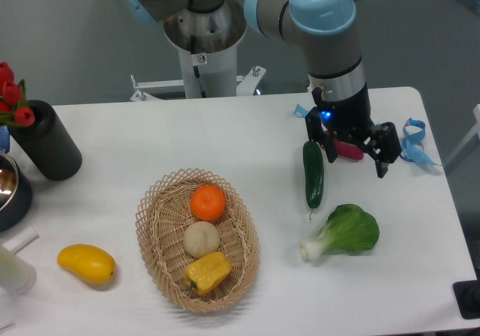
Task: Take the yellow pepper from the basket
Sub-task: 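Release the purple sweet potato beside the cucumber and open the gripper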
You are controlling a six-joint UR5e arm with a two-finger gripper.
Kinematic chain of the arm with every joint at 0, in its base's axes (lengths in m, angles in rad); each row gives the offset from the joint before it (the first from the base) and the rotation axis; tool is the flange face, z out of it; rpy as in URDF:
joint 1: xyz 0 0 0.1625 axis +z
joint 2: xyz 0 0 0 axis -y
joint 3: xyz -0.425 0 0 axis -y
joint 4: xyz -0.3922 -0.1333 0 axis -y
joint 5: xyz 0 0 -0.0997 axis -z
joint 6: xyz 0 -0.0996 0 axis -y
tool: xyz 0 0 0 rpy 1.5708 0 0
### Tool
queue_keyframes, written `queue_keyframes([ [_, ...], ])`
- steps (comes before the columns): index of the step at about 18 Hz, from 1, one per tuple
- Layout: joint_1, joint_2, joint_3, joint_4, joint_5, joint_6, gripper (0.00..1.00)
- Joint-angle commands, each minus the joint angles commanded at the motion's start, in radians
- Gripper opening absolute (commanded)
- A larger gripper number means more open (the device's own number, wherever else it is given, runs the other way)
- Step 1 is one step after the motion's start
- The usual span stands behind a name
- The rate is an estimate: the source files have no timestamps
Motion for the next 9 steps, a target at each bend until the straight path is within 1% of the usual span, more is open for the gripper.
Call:
queue_keyframes([
  [5, -0.005, -0.003, 0.011, 0.000, 0.003, 0.000, 1.00],
  [9, -0.003, -0.005, 0.000, 0.002, 0.000, 0.000, 1.00],
])
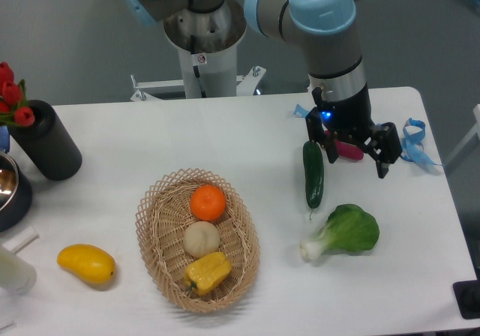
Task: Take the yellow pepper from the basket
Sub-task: 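Release the purple sweet potato beside the cucumber and open the gripper, then lift the open gripper and move it over the wicker basket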
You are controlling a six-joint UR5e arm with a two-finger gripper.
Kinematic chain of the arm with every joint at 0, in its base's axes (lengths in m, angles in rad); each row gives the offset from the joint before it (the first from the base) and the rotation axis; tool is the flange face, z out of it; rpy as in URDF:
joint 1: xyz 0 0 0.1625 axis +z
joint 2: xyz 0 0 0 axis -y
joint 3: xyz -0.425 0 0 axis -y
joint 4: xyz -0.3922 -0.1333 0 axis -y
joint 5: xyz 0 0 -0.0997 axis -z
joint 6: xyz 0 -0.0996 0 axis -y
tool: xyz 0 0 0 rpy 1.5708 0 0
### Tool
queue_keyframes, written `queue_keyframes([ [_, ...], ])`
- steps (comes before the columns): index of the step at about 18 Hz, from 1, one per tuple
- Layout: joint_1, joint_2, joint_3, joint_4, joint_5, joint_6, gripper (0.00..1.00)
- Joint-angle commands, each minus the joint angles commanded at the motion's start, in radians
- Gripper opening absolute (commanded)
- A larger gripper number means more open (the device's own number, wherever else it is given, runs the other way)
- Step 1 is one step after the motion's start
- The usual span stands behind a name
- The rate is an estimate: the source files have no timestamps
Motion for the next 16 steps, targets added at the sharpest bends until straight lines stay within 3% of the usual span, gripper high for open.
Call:
queue_keyframes([
  [9, -0.009, -0.017, 0.000, 0.002, -0.027, -0.071, 1.00],
  [12, -0.011, -0.031, -0.003, 0.021, -0.071, -0.075, 1.00],
  [16, -0.015, -0.055, -0.002, 0.067, -0.115, -0.176, 1.00],
])
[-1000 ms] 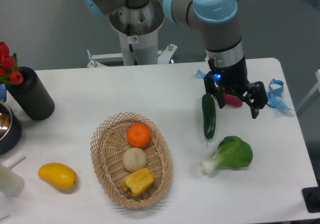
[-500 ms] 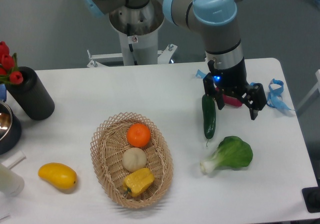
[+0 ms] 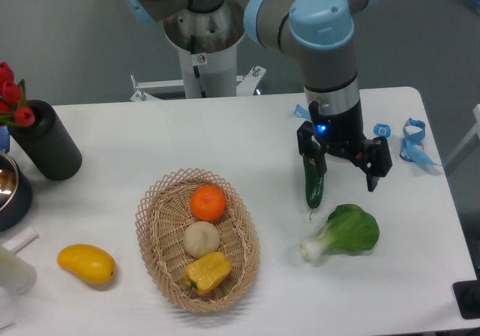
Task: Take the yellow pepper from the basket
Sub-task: 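Lift the open gripper and move it over the wicker basket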
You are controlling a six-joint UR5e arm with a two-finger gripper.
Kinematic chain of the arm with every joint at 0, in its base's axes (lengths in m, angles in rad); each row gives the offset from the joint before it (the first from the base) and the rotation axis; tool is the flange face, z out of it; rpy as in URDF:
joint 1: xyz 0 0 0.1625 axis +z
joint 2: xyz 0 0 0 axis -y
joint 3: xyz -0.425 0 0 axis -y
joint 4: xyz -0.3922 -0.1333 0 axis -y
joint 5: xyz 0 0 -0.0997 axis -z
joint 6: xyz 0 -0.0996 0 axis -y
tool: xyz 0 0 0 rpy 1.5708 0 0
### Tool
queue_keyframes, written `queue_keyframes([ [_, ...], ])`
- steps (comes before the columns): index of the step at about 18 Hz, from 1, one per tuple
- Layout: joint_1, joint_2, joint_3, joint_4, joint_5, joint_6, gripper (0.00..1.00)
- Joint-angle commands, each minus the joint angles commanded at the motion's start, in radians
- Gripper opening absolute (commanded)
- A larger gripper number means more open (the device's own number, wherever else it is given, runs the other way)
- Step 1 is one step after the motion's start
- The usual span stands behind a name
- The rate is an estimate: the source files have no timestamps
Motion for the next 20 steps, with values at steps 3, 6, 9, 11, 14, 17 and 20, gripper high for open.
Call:
queue_keyframes([
  [3, -0.012, -0.021, 0.002, 0.006, -0.003, -0.002, 1.00],
  [6, -0.034, -0.041, 0.002, 0.011, -0.003, -0.008, 1.00],
  [9, -0.054, -0.060, 0.012, 0.011, -0.003, -0.012, 1.00],
  [11, -0.078, -0.075, 0.018, 0.011, -0.003, -0.014, 1.00],
  [14, -0.120, -0.089, 0.018, 0.011, -0.018, 0.003, 1.00],
  [17, -0.127, -0.095, 0.012, 0.009, -0.104, 0.052, 1.00],
  [20, -0.146, -0.103, 0.002, 0.003, -0.131, 0.070, 1.00],
])
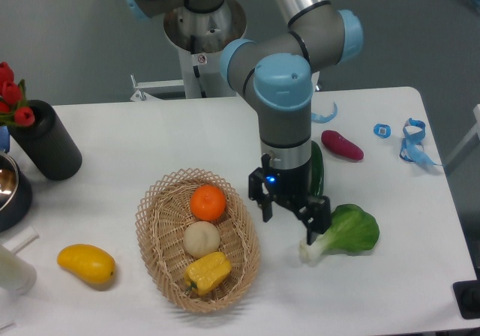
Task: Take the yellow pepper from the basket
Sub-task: 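Lift the open gripper and move it over the wicker basket, then lower the gripper onto the yellow bell pepper in the basket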
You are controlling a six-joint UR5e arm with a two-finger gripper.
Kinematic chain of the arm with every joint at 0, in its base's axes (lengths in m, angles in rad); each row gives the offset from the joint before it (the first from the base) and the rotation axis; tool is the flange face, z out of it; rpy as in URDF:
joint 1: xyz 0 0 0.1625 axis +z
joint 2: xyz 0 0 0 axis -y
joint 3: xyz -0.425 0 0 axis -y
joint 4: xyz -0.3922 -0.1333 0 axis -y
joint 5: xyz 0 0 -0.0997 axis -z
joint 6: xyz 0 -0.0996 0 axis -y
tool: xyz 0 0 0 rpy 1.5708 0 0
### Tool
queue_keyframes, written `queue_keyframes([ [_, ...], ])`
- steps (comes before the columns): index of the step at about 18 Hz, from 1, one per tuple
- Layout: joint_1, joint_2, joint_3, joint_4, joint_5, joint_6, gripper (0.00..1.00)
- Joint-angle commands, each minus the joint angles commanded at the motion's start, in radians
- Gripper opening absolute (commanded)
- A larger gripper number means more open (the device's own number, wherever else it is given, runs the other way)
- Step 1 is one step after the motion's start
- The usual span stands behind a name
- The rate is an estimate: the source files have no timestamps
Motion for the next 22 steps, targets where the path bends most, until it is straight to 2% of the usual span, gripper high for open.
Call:
queue_keyframes([
  [6, -0.029, -0.008, -0.037, 0.001, -0.009, 0.002, 1.00],
  [12, -0.008, 0.006, -0.040, 0.002, -0.115, -0.023, 1.00],
  [14, -0.011, 0.018, -0.066, 0.001, -0.121, -0.023, 1.00],
  [17, -0.026, 0.026, -0.095, -0.003, -0.111, -0.026, 1.00],
  [22, -0.069, 0.035, -0.107, -0.008, -0.126, -0.020, 1.00],
])
